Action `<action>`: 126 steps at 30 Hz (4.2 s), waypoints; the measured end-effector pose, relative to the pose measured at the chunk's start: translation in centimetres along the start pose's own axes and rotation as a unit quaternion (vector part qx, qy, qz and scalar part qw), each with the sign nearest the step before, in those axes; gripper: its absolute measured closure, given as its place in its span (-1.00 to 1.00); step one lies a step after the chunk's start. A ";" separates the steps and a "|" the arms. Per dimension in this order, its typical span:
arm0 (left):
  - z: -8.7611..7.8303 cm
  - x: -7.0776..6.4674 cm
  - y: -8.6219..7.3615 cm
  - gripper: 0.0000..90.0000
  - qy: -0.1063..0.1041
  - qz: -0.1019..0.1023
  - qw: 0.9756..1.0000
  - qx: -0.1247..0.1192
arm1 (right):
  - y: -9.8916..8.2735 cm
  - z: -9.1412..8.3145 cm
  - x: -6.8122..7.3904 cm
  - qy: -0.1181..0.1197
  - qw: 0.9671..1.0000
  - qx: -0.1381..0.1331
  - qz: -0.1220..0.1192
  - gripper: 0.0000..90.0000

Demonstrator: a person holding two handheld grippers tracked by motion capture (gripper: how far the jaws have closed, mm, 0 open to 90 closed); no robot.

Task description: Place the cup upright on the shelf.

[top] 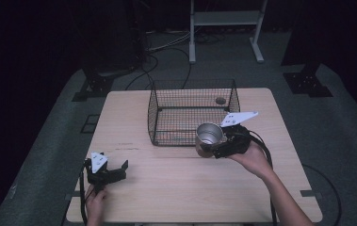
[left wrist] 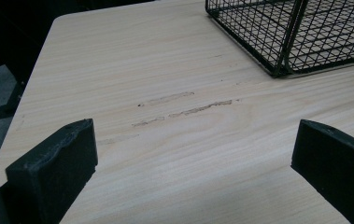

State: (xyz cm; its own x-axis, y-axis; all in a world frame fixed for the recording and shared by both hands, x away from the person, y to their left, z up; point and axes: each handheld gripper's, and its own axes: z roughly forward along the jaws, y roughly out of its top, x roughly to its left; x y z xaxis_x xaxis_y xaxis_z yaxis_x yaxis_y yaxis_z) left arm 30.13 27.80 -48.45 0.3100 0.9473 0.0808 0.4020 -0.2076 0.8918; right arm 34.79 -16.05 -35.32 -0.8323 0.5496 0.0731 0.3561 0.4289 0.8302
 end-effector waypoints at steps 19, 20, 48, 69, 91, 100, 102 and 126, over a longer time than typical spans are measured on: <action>0.1 0.0 0.0 -1.00 0.000 -0.004 1.000 -0.006 | 3.5 -0.3 -1.3 -0.011 1.000 -0.004 -0.007 -0.60; 0.1 0.0 0.0 -1.00 0.000 -0.003 1.000 -0.005 | 3.7 -0.3 -1.4 -0.012 1.000 -0.003 -0.006 -0.60; 0.1 0.0 0.0 -1.00 0.000 -0.003 1.000 -0.005 | 8.3 1.5 -3.7 -0.024 1.000 0.008 -0.004 -0.60; 0.1 0.0 0.0 -1.00 0.000 -0.004 1.000 -0.003 | 10.0 4.8 -6.0 -0.029 0.999 0.023 0.017 -0.60; 0.1 0.0 0.0 -1.00 -0.001 -0.004 1.000 -0.004 | 9.7 8.6 -8.5 -0.059 0.997 0.036 0.044 -0.60; 0.0 0.0 0.0 -1.00 -0.001 -0.003 1.000 -0.001 | 10.5 9.5 -9.3 -0.066 0.995 0.046 0.053 -0.60; 0.0 0.0 0.0 -1.00 0.000 -0.004 1.000 -0.002 | 10.4 9.9 -9.5 -0.067 0.995 0.046 0.059 -0.60; -0.1 0.1 0.0 -1.00 -0.001 -0.006 1.000 -0.006 | 7.8 14.9 -11.5 -0.071 0.988 0.100 0.096 -0.60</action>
State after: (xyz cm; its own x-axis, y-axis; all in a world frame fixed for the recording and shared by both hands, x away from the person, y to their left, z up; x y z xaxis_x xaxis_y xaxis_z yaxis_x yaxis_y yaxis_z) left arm 30.10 27.93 -48.45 0.3069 0.9493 0.0687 0.3955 -0.1928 0.8980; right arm 53.52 -8.34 -37.90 -0.6783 0.7235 0.1284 0.5906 0.4328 0.6811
